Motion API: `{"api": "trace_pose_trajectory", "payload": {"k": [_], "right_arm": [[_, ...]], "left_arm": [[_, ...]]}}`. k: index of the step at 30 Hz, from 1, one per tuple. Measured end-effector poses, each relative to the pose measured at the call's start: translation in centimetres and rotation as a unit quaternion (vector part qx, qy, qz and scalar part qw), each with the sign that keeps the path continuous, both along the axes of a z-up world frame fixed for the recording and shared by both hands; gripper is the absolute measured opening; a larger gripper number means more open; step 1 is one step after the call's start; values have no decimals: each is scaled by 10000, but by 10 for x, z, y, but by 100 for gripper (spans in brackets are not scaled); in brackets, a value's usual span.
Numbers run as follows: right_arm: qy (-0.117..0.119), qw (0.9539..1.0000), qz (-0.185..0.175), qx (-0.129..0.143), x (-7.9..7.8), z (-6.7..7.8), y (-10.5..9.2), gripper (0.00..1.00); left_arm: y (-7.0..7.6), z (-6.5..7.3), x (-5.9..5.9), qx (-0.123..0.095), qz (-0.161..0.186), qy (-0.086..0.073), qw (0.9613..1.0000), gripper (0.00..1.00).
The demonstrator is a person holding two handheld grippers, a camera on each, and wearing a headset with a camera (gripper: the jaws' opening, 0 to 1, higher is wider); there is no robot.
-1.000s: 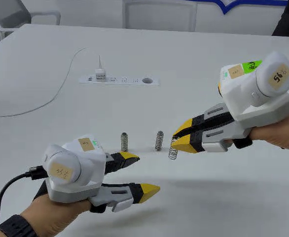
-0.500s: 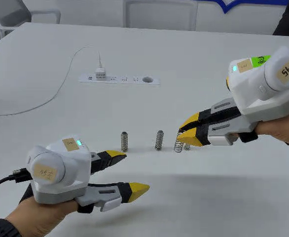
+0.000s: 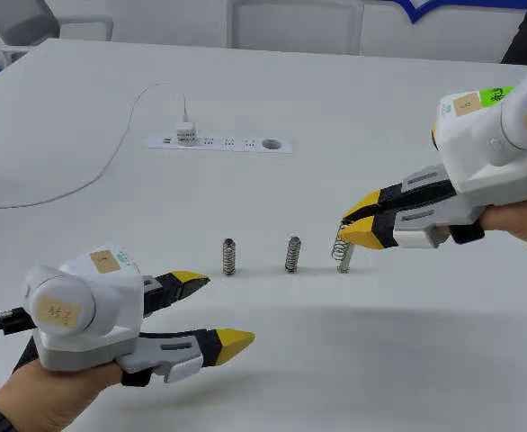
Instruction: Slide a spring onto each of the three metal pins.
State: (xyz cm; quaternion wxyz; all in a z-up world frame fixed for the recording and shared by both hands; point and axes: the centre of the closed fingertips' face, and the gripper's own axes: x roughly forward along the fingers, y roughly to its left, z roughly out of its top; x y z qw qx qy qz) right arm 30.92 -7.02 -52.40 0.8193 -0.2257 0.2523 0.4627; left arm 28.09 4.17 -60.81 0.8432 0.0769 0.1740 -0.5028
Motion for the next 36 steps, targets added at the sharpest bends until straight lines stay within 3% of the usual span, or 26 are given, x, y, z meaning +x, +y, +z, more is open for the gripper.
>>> {"api": "trace_pose_trajectory", "payload": {"k": [20, 36], "right_arm": [[-136, 9989, -414, -147, 32, -4, -26, 11], [-39, 9978, -647, -149, 47, -21, -35, 11]], "left_arm": [[7, -1, 1, 31, 101, 34, 9999, 57], [9, -2, 3, 62, 138, 35, 9999, 56]]}}
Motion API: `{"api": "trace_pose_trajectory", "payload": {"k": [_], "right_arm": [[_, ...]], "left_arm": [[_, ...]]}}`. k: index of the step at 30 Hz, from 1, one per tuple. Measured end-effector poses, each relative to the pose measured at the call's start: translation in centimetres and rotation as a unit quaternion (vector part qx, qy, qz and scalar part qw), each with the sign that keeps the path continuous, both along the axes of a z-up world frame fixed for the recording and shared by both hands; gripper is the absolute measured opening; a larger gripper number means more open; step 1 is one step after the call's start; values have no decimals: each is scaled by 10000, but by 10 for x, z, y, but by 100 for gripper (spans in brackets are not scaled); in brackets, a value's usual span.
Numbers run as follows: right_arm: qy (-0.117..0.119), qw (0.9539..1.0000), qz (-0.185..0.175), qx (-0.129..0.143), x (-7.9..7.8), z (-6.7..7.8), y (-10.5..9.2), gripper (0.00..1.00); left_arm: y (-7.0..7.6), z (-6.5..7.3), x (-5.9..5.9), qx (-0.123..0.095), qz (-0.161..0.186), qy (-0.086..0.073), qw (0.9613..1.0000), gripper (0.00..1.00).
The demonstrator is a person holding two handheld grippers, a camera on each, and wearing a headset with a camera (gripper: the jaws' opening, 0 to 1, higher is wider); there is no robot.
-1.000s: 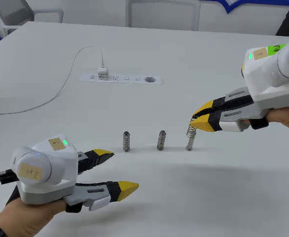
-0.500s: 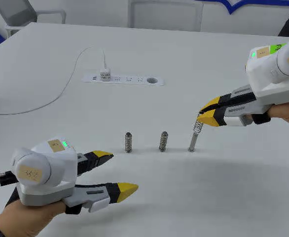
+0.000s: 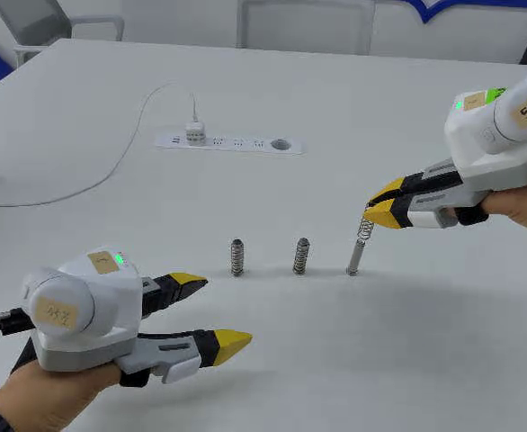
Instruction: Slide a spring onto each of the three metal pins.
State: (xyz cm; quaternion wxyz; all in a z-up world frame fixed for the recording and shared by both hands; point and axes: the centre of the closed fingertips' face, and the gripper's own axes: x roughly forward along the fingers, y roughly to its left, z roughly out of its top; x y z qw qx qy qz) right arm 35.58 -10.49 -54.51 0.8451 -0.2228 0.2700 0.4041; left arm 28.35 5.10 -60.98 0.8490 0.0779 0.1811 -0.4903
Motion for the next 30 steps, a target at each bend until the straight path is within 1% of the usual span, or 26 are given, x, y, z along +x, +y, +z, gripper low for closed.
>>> {"api": "trace_pose_trajectory", "payload": {"k": [7, 21, 27, 30], "right_arm": [[73, 10000, -53, 27, 1, -7, -2, 11], [142, 9999, -86, 40, 4, -14, -3, 11], [161, 9998, -99, 19, 4, -19, -2, 11], [163, 9998, -94, -35, 3, -23, -2, 11]], "left_arm": [[0, 0, 0, 19, 9, 4, 10000, 55], [1, -2, 0, 32, 26, 30, 10000, 54], [2, -3, 0, 41, 31, 33, 10000, 54], [2, -3, 1, 35, 31, 33, 10000, 54]]}}
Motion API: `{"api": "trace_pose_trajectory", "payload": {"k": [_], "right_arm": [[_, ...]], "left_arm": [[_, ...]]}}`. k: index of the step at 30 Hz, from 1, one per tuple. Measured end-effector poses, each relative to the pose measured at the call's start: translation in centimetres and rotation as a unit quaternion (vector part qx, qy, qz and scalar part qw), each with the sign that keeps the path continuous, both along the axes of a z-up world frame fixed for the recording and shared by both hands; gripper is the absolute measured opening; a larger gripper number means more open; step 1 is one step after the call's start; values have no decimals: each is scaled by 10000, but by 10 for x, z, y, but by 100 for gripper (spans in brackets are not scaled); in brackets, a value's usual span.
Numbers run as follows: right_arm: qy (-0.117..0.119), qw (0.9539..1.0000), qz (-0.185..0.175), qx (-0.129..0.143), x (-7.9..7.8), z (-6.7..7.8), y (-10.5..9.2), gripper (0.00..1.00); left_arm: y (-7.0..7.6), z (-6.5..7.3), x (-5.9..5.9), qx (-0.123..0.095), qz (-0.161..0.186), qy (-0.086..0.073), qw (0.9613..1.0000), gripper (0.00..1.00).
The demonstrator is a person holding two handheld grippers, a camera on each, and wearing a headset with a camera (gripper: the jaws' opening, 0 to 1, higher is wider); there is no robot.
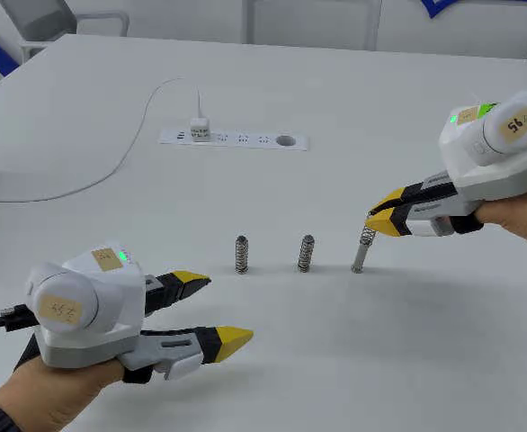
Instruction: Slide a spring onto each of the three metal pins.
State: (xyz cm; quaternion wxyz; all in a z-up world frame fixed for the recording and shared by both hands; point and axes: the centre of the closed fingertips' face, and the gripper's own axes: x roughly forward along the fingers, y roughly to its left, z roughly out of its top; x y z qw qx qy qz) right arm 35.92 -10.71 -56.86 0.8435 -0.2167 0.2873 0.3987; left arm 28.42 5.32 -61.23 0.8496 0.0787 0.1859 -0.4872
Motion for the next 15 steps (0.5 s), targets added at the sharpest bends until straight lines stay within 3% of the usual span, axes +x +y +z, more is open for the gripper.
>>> {"api": "trace_pose_trajectory", "payload": {"k": [15], "right_arm": [[106, 9999, -19, -134, -1, -19, 3, 11]], "left_arm": [[1, -2, 1, 3, 12, 7, 10000, 53]]}}
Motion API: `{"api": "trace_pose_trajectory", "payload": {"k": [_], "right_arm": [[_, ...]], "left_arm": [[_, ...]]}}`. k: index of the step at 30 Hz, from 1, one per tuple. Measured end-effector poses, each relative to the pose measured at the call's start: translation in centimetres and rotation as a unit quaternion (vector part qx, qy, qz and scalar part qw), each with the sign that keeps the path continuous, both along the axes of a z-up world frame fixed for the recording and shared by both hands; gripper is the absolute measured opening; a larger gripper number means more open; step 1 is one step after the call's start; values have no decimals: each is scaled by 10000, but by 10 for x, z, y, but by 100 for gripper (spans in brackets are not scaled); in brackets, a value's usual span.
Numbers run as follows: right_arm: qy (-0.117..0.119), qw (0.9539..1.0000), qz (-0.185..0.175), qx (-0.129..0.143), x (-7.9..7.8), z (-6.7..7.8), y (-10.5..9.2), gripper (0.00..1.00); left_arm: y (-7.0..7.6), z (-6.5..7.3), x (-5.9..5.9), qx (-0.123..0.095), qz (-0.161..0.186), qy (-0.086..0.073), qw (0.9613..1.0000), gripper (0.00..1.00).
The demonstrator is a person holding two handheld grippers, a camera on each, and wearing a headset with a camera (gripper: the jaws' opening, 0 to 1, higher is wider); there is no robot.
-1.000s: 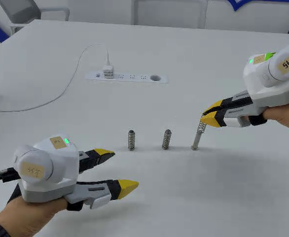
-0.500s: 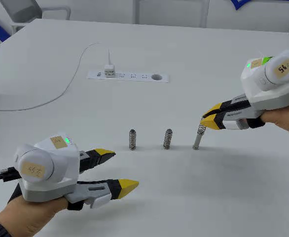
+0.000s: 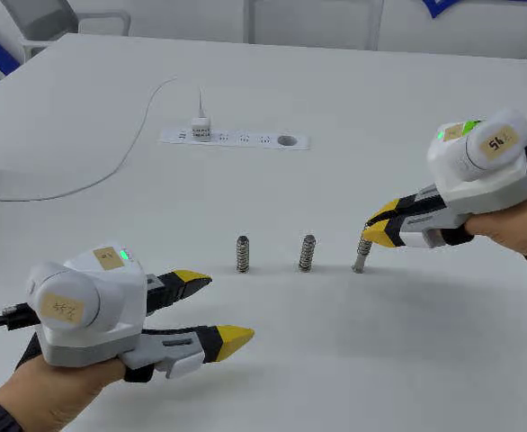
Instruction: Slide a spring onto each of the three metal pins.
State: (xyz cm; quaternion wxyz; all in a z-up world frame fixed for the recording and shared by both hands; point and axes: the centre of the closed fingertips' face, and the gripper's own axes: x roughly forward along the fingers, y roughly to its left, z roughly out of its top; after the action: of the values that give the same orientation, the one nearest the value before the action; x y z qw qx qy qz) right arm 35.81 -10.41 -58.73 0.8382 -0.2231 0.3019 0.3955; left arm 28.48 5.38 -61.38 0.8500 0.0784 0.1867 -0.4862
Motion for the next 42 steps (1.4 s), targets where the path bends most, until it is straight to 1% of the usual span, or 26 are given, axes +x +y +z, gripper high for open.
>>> {"api": "trace_pose_trajectory", "payload": {"k": [8, 11, 14, 25, 34, 35, 36, 42], "right_arm": [[29, 10000, -11, -63, 0, -7, 1, 11], [32, 9998, 9, -177, -1, -12, 0, 11], [41, 9997, 15, -227, -1, -15, 0, 11], [121, 9997, -43, -205, -1, -21, 2, 11], [168, 9995, -72, -242, -1, -27, 1, 12], [140, 9997, -75, -202, 0, -26, 2, 12], [173, 9996, -97, -196, 0, -27, 1, 12], [149, 9997, -105, -174, 1, -27, 1, 12]], "left_arm": [[-1, 0, 0, -11, -2, -2, 10000, 53], [0, 0, 0, -13, 0, -3, 10000, 53], [0, 0, 0, -10, -1, -1, 10000, 53], [1, 1, 0, -13, 3, -10, 10000, 53], [0, 1, 1, -15, 11, -10, 10000, 54], [0, 1, 1, -18, 13, -10, 10000, 54], [0, 1, 1, -21, 17, -10, 10000, 53], [0, 1, 0, -19, 22, -6, 10000, 54]]}}
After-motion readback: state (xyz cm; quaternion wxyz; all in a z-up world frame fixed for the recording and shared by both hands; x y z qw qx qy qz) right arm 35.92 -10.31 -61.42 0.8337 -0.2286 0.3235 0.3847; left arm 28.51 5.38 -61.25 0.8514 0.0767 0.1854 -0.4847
